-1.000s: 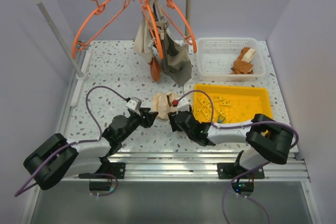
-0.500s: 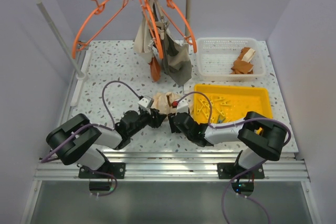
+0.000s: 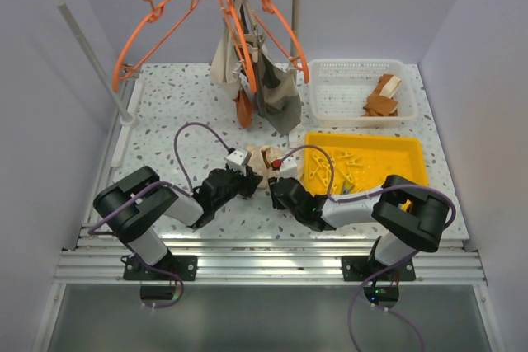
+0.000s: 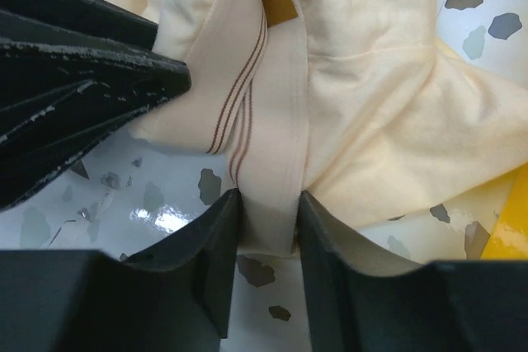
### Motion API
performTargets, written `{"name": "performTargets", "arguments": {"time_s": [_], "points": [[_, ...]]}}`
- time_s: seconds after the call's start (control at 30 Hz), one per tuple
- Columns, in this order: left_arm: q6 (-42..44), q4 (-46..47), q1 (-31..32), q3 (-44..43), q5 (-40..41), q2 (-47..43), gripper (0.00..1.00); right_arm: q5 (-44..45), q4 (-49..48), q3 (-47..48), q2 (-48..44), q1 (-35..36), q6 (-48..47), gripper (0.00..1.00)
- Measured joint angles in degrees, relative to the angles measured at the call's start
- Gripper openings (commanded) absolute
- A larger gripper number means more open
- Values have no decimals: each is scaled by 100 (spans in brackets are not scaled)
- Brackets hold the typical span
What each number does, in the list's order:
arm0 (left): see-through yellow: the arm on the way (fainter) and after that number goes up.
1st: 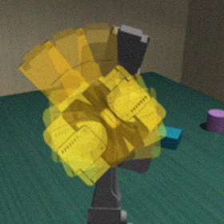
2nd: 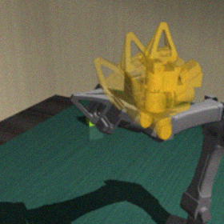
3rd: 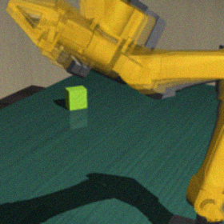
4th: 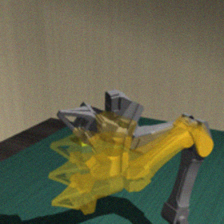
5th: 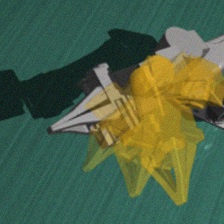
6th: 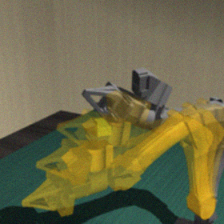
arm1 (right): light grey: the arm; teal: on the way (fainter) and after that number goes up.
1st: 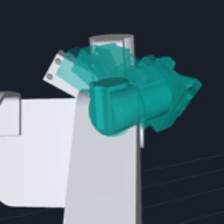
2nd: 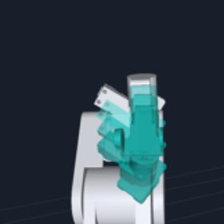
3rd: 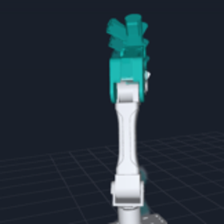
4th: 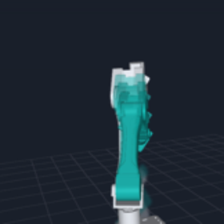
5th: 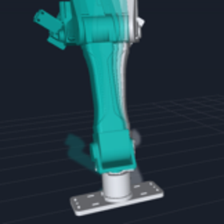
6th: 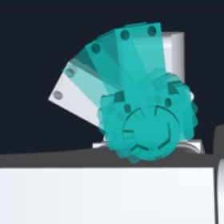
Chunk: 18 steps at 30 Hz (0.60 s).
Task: Clip the underwear to the hanger
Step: Flatten out the underwear at the center of the board.
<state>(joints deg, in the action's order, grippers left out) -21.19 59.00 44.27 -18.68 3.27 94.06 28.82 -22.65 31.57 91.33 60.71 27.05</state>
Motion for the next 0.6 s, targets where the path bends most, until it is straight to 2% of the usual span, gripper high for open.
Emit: {"name": "performTargets", "arguments": {"time_s": [0.03, 0.23, 0.6], "points": [[26, -22, 7, -7, 74, 13, 20, 4, 4, 0, 0, 0, 2, 29], [149, -223, 11, -52, 496, 28, 1, 57, 365, 0, -190, 0, 2, 28], [260, -935, 13, -234, 1270, -26, 0, 680, 1239, 22, -634, 7, -4, 29]]}}
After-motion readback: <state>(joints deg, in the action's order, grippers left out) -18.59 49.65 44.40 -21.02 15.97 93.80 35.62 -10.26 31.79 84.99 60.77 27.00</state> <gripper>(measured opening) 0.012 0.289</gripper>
